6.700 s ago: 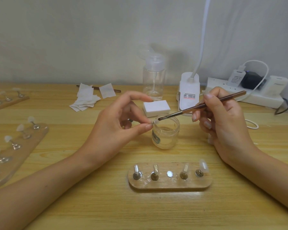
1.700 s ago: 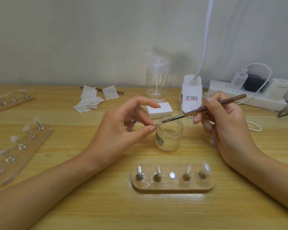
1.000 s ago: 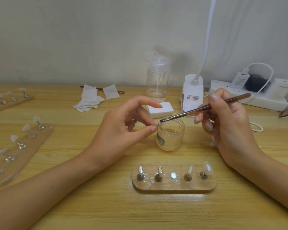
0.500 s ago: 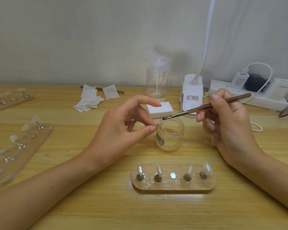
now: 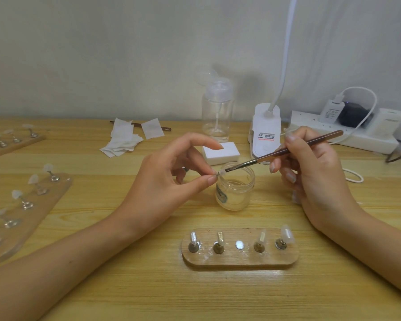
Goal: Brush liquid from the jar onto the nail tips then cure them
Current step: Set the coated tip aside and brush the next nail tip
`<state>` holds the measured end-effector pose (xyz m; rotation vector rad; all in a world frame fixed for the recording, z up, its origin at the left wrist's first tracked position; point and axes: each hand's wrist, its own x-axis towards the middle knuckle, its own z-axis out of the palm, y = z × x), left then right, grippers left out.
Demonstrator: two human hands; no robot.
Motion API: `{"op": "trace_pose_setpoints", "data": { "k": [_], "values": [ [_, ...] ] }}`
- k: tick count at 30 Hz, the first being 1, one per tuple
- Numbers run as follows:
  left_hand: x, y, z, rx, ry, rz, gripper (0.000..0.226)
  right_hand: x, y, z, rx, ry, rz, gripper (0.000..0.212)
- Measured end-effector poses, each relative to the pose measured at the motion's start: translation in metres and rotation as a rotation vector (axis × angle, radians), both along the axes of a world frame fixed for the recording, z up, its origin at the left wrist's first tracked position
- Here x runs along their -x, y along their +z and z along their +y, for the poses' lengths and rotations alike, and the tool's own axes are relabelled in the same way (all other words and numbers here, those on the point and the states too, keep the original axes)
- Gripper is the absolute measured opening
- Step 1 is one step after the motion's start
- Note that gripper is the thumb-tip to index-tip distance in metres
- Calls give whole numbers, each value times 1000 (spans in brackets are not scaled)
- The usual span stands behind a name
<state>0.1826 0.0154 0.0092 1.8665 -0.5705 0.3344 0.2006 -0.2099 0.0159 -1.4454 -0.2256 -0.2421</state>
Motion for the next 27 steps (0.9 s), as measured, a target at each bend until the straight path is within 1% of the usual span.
{"op": "trace_pose_setpoints", "data": {
  "k": [3, 5, 8, 10, 13, 17, 19, 22, 25, 27],
  "values": [
    [0, 0, 0, 2, 0, -1, 35, 1, 1, 0, -45, 57, -49, 29],
    [0, 0, 0, 0, 2, -3, 35, 2, 1, 2, -13, 95, -57, 27],
    [0, 0, 0, 3, -2, 2, 36, 1, 0, 1, 21, 20, -7, 25],
    [0, 0, 0, 4, -5, 2, 36, 1, 0, -1, -4, 14, -28, 26],
    [1, 0, 0, 5, -3, -1, 35, 3, 1, 1, -17, 98, -83, 27],
    [1, 0, 1, 4, -7, 5, 35, 1, -1, 0, 9, 12, -6, 26],
    [1, 0, 1, 3, -5, 3, 35, 0, -1, 0, -22, 14, -33, 30],
    [1, -1, 0, 2, 3, 4, 35, 1, 0, 2, -20, 84, -87, 28],
    [1, -1, 0, 2, 2, 6, 35, -1, -1, 0, 13, 26, -50, 26],
    [1, -1, 0, 0, 1, 7, 35, -1, -1, -1, -3, 6, -53, 29]
  ]
}}
